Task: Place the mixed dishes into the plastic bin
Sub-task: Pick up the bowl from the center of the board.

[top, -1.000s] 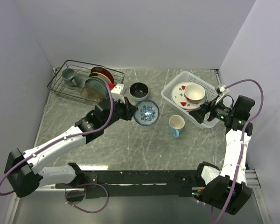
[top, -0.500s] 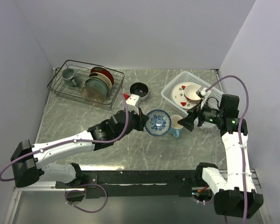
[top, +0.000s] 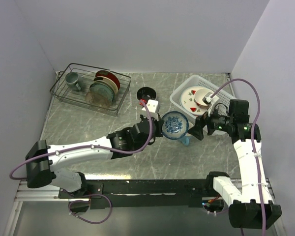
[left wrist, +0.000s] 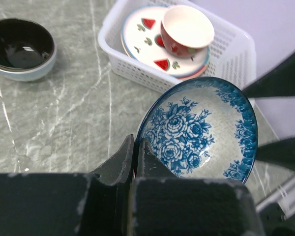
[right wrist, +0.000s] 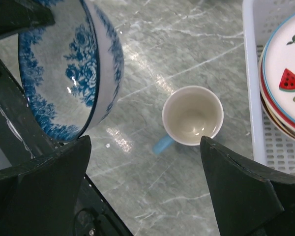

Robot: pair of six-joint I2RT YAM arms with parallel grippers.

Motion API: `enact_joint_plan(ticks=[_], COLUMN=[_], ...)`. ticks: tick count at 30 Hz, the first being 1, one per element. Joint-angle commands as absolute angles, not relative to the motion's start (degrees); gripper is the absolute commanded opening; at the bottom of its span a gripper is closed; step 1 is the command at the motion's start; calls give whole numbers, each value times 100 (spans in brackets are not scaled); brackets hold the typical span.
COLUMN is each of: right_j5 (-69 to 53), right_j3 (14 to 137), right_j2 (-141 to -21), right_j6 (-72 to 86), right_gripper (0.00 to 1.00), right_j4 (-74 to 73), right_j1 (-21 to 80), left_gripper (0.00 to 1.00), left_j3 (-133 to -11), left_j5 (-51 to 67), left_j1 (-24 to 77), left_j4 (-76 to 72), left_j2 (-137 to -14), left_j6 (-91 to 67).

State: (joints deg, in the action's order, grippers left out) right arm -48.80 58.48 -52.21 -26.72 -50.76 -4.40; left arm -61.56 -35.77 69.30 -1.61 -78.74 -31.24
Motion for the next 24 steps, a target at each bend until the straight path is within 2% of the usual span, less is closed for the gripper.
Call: enact_joint_plan(ticks=[1,9,24], right_j5=[-4904,-4439,-5001], right_j3=[5994,6205,6188], right_j2=[-5098,-4913,-5185], right_j6=[-2593,-2680,-1952], right_gripper=[100,100,100], right_j4=[-5159,-5317,-4870], right_j1=[-229,-202,-167], left_gripper=[1,1,1], left_j3=[-6714,-7005,-7277], left_j5=[-4139,-4438,-4658], left_j1=[7171,7269,7471], left_j4=[-528,-255,-334], left_j2=[-8112,-8376,-8684], left_j6=[-3480,-3630,-3753])
